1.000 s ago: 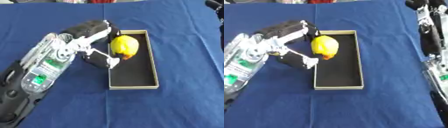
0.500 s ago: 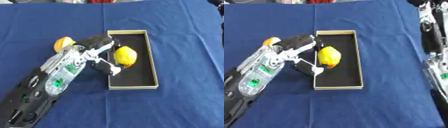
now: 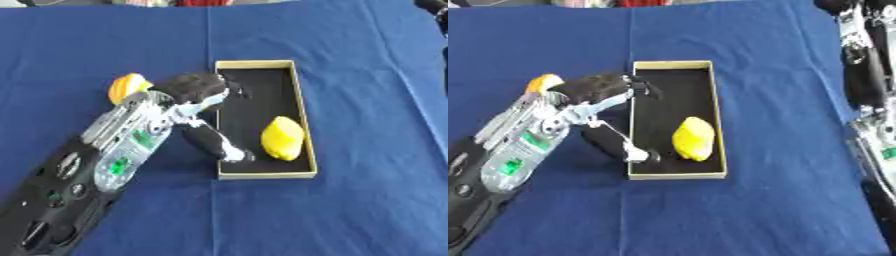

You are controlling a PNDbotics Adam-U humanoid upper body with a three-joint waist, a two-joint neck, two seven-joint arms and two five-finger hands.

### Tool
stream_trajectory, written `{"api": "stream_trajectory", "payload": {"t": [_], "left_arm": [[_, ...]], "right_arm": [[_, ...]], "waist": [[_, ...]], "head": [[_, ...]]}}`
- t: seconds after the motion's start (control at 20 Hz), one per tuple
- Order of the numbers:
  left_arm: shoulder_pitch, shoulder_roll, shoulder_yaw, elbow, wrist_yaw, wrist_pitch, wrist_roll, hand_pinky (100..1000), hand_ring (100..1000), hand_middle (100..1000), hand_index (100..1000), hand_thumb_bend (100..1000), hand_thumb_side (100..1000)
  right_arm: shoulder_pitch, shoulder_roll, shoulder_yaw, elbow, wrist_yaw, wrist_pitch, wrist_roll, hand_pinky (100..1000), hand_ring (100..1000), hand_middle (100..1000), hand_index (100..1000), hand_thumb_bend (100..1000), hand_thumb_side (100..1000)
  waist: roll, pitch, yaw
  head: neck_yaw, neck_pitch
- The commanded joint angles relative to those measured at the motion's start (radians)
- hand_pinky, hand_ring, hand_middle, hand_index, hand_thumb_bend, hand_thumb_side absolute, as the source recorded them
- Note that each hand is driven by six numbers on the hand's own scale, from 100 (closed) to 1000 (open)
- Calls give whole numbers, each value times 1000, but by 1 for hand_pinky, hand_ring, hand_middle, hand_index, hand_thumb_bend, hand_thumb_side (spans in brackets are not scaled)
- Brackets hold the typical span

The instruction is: Pick up objects on the table and place them in the box.

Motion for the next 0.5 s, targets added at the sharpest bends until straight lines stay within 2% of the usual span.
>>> {"api": "stream_trajectory", "payload": {"t": [0.05, 0.25, 0.5], "left_arm": [[-7, 19, 23, -35, -10, -13, 7, 916, 912, 833, 927, 639, 498], [6, 46, 50, -89, 15, 1, 43, 889, 891, 815, 905, 583, 463], [49, 149, 117, -181, 39, 38, 80, 884, 885, 810, 891, 558, 433]], "right_arm": [[-2, -20, -12, -17, -6, 3, -1, 867, 841, 792, 843, 100, 739], [2, -19, -13, -17, -6, 4, -3, 867, 841, 792, 843, 100, 738], [13, -30, -22, -17, 3, 3, -10, 867, 842, 792, 843, 100, 736]], "waist": [[-2, -27, 1], [0, -28, 4], [9, -31, 23]], "head": [[-1, -1], [-4, 0], [-27, 0]]}}
